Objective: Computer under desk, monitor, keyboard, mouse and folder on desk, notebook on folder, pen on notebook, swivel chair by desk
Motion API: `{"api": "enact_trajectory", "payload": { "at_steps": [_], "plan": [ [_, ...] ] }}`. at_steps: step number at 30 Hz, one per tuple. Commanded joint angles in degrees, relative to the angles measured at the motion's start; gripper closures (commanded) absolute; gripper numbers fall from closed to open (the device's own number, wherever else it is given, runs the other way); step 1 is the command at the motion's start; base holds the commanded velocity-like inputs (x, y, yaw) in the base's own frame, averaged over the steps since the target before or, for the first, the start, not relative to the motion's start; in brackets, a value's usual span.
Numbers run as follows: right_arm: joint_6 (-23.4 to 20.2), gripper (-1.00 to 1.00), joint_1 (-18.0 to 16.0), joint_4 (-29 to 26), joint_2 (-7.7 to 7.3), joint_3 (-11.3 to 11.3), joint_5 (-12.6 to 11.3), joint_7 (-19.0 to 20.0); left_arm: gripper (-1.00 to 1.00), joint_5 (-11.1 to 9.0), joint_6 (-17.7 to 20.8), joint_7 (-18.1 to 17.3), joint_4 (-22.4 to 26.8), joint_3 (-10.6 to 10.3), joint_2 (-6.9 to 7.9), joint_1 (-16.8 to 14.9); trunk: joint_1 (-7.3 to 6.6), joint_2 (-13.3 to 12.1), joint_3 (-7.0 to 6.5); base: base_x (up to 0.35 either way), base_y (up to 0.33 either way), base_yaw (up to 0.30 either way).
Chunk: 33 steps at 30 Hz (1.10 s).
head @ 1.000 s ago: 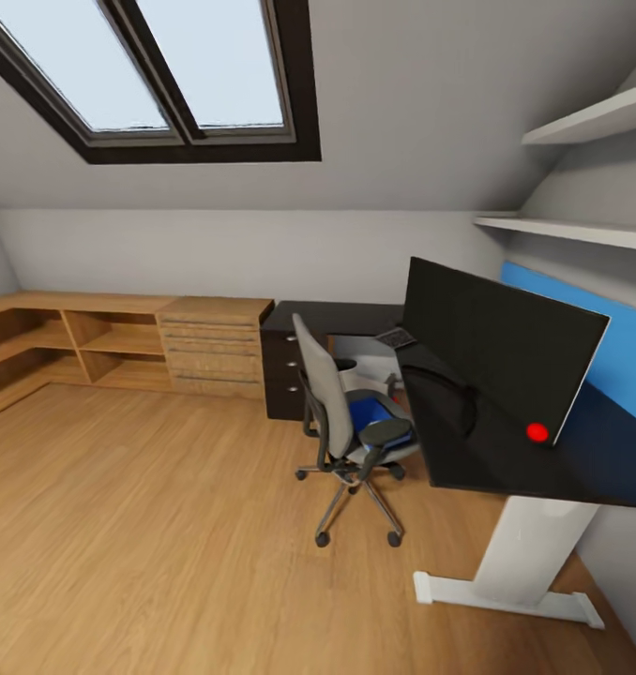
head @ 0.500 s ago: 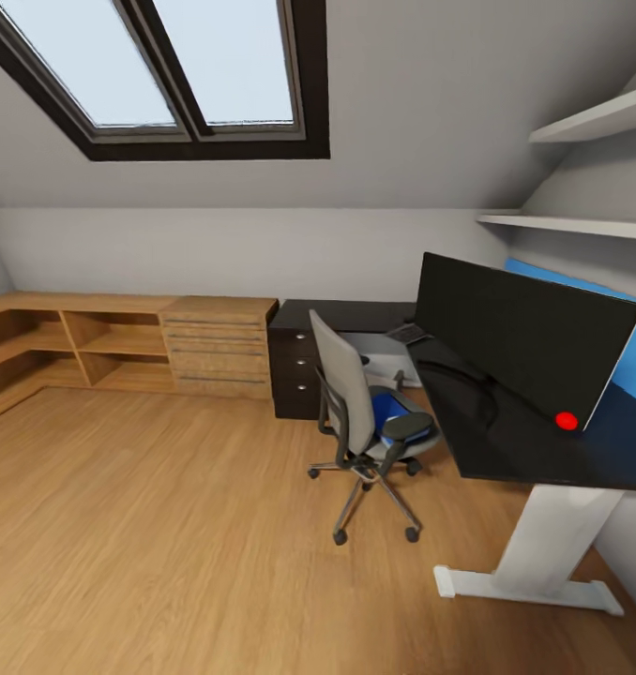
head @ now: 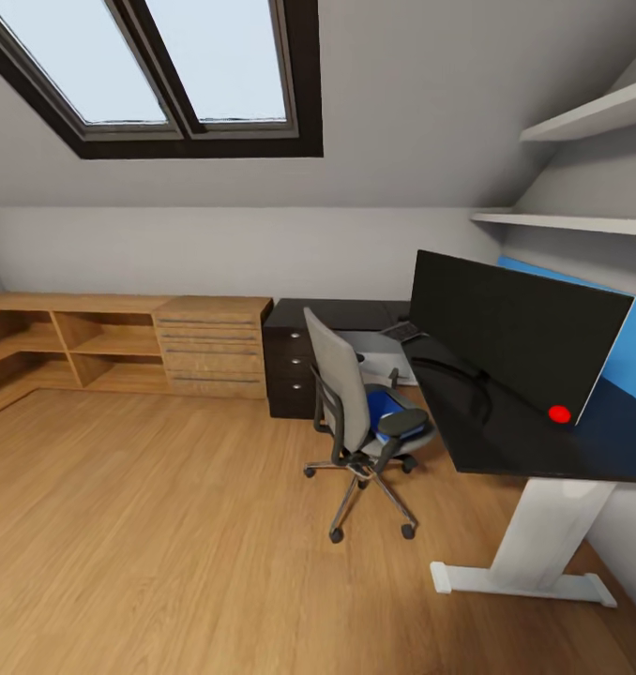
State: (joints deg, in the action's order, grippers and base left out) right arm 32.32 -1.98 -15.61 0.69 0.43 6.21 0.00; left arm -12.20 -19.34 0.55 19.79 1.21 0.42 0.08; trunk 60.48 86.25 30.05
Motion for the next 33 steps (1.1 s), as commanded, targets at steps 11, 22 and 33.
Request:
{"api": "enact_trajectory", "payload": {
  "at_steps": [11, 22, 33],
  "plan": [
    [0.5, -1.0, 0.0, 0.0, -0.09, -0.2, 0.2, 0.0, -1.0, -0.3, 0.2, -0.5, 0.4, 0.0, 0.79, 0.0, 2.42, 4.5, 2.03, 0.0, 0.0, 0.0],
    [0.5, -1.0, 0.0, -0.1, -0.08, -0.3, 0.2, 0.0, -1.0, -0.4, 0.2, -0.3, 1.0, 0.0, 0.82, 0.0, 4.84, 8.9, 4.0, 0.0, 0.0, 0.0],
    [0.6, -1.0, 0.0, 0.0, 0.01, -0.3, 0.1, 0.0, -1.0, -0.3, -0.2, -0.1, 1.2, -0.1, 0.9, 0.0, 7.25, 13.3, 5.98, 0.0, 0.0, 0.0]
  ]
}}
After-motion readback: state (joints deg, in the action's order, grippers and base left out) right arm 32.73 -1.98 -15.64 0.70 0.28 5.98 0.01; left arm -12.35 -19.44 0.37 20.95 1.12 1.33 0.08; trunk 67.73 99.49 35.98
